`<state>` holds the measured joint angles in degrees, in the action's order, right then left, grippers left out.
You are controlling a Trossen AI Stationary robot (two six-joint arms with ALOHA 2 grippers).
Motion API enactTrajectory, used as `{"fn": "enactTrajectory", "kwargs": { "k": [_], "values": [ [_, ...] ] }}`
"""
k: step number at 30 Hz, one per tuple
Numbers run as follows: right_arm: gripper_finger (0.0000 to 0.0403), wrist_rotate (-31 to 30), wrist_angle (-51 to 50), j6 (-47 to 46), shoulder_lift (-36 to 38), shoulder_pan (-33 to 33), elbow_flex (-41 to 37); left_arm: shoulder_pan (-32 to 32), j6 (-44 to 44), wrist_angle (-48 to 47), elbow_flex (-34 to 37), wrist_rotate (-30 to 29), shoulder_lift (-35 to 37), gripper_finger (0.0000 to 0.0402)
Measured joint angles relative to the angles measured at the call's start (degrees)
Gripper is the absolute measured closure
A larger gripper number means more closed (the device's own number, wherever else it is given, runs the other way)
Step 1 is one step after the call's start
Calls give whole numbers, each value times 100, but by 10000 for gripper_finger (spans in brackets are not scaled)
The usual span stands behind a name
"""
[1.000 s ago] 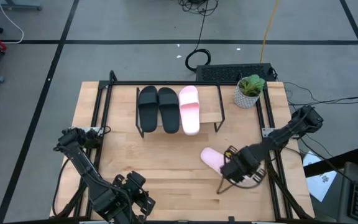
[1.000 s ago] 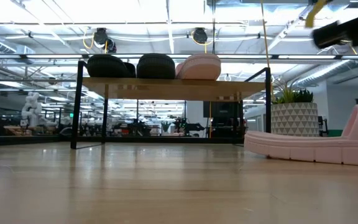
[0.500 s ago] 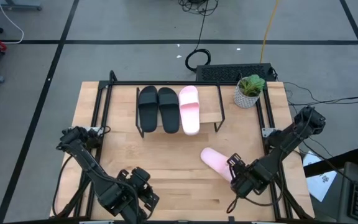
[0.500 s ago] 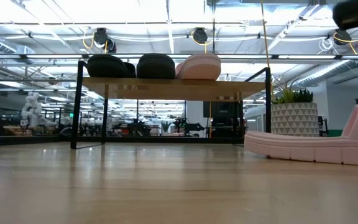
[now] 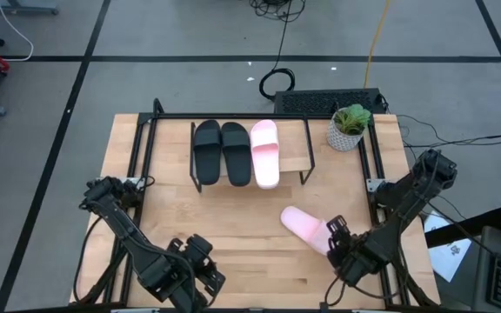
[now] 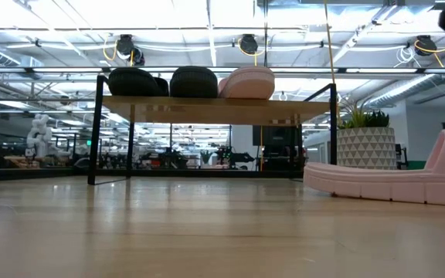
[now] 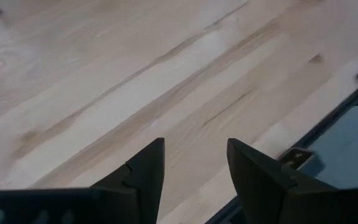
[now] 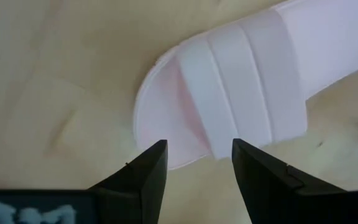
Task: Pick and place slides into the shelf
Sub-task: Put the pink slipper onto the shelf
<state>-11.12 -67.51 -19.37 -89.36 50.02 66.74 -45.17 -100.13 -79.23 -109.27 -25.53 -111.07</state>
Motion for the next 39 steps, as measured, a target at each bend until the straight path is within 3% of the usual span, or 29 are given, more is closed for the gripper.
{"fn": "enactTrajectory", "kwargs": {
  "k": [8, 22, 29, 39],
  "values": [
    [232, 500, -88, -1320, 0, 335, 0, 181, 573, 591, 0, -197, -79, 229],
    [232, 1585, -431, -5240, 0, 669, 0, 558, 1916, 277, 7, -364, -122, 229],
    [232, 1524, -56, -7158, 0, 673, 0, 439, 1881, -1116, 7, -476, -122, 229],
    [232, 526, 478, -10365, 0, 832, 0, -56, 2351, -1070, 524, -863, -61, 229]
  ]
}}
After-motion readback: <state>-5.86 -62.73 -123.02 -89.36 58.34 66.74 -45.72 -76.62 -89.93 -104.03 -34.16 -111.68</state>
